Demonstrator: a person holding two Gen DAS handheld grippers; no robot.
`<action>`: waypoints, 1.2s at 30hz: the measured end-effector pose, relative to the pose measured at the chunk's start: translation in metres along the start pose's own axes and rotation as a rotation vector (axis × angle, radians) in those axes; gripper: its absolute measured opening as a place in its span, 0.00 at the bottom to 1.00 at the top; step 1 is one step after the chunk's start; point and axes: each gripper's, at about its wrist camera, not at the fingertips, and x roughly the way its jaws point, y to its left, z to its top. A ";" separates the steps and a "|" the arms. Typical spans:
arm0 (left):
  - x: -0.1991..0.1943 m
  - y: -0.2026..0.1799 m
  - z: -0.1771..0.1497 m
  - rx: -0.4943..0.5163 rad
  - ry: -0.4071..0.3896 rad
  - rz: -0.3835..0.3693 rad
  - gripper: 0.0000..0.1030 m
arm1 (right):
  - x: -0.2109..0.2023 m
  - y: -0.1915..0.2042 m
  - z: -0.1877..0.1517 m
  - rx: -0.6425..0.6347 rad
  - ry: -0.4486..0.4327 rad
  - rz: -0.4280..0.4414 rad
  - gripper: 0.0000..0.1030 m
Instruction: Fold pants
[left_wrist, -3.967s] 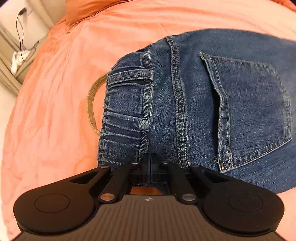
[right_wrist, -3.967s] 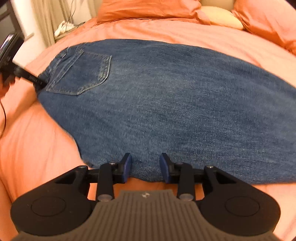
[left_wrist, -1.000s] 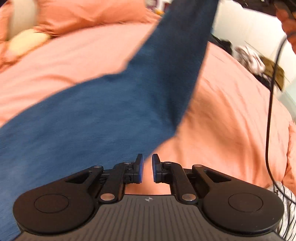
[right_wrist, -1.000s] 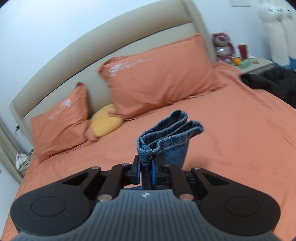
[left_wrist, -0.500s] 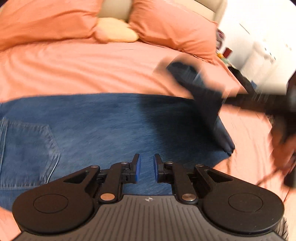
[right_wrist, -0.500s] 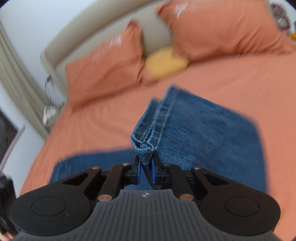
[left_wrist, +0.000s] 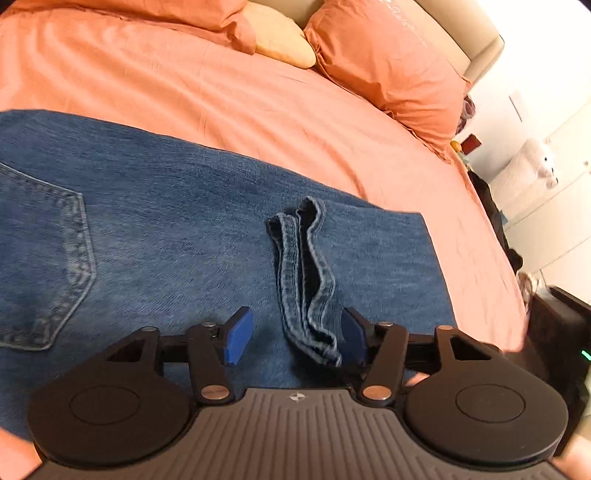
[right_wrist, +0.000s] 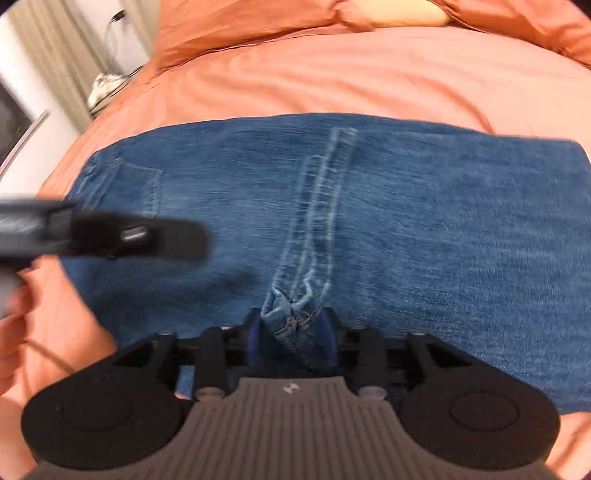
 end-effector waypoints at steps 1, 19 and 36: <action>0.004 0.000 0.003 -0.012 -0.004 -0.009 0.63 | -0.003 -0.007 0.009 -0.013 0.000 -0.002 0.33; 0.080 -0.035 0.021 0.085 0.026 0.082 0.27 | -0.074 -0.108 -0.010 0.075 -0.119 -0.190 0.38; 0.072 -0.036 0.009 0.185 0.014 0.195 0.13 | -0.114 -0.160 -0.056 0.203 -0.184 -0.260 0.20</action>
